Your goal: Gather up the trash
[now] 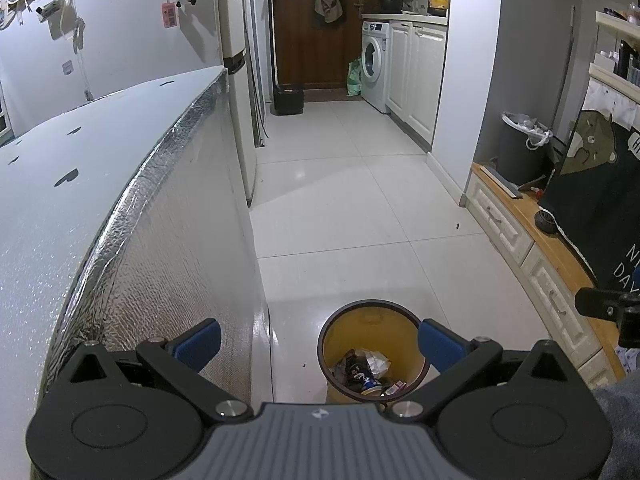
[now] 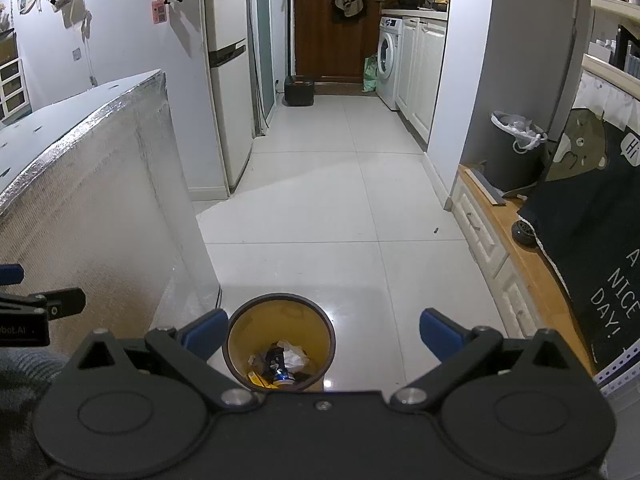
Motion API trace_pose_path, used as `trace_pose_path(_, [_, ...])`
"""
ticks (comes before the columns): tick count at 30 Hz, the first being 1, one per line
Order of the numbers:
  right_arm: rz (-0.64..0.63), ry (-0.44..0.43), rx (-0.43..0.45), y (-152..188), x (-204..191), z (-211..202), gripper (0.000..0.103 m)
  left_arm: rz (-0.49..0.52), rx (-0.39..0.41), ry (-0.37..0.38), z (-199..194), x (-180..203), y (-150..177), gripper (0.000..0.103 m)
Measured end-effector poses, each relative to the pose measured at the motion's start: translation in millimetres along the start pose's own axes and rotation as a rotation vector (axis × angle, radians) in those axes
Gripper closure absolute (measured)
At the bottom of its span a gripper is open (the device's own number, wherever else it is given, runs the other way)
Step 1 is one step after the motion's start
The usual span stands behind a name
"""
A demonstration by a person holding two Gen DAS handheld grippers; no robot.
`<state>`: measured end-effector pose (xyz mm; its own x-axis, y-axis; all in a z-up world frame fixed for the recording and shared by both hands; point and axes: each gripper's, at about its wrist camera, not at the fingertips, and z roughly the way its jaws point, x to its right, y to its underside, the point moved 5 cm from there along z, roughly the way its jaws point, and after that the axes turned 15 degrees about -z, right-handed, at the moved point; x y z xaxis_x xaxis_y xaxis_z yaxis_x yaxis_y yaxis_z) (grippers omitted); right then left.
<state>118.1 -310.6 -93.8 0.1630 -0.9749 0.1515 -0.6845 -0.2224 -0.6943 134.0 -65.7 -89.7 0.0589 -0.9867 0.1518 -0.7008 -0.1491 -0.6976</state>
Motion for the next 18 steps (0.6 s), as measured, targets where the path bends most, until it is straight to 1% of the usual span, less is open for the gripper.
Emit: trace_pose_path(18, [0.001, 0.011, -0.005, -0.8, -1.7, -0.3, 0.0, 0.002, -0.004, 0.006, 3.1, -2.6, -0.2, 0.0])
